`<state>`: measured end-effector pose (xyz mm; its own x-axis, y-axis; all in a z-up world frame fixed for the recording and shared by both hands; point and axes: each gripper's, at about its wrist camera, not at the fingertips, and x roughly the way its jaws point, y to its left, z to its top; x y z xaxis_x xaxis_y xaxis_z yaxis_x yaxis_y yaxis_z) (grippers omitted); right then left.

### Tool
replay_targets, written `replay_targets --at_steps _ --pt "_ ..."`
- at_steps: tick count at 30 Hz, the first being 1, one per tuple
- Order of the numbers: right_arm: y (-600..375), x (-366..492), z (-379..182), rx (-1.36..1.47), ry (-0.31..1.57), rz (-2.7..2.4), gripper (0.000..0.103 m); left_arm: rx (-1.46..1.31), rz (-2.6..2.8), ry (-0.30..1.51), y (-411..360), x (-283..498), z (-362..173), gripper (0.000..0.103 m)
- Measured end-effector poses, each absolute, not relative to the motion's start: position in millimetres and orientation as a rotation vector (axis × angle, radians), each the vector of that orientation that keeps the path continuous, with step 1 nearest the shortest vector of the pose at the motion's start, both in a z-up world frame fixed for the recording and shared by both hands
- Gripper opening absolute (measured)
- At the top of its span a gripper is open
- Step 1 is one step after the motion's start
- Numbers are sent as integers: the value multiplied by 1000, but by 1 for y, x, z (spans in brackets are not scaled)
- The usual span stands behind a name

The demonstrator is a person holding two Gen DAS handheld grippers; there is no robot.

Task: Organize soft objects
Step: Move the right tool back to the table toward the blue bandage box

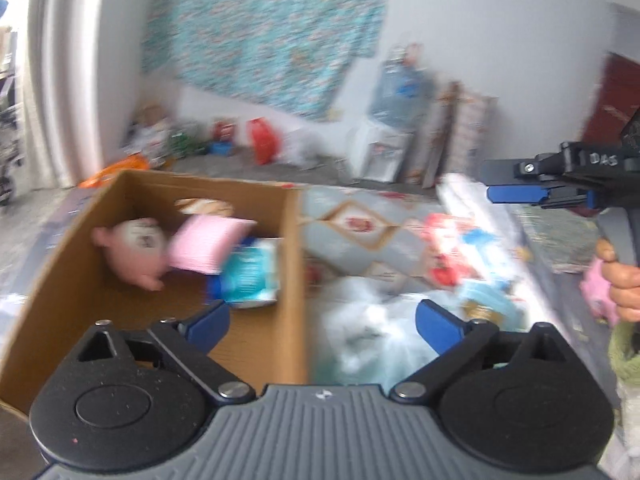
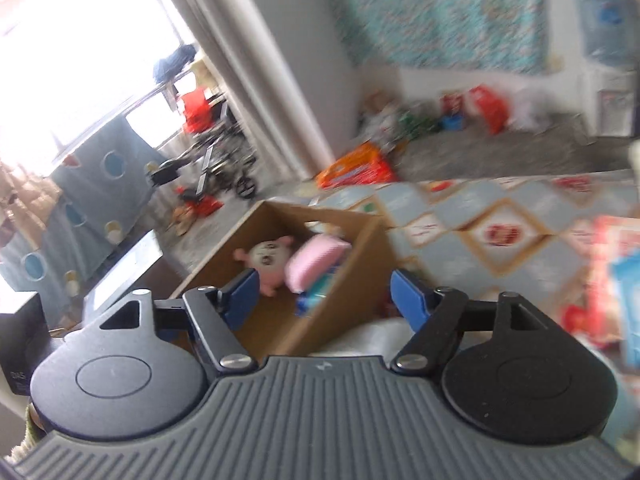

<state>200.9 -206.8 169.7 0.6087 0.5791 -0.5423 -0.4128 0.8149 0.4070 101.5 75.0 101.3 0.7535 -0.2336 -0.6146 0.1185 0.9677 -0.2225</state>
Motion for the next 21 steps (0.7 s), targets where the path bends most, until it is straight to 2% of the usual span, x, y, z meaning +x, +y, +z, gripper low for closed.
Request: replay_targets --at_steps 5,12,21 --pt "-271 167 163 217 711 424 76 -96 -318 707 12 110 92 101" --pt "-343 163 121 319 736 300 77 56 -332 689 -66 144 78 101" --pt "-396 228 62 356 820 160 77 66 -461 790 -145 216 52 96"
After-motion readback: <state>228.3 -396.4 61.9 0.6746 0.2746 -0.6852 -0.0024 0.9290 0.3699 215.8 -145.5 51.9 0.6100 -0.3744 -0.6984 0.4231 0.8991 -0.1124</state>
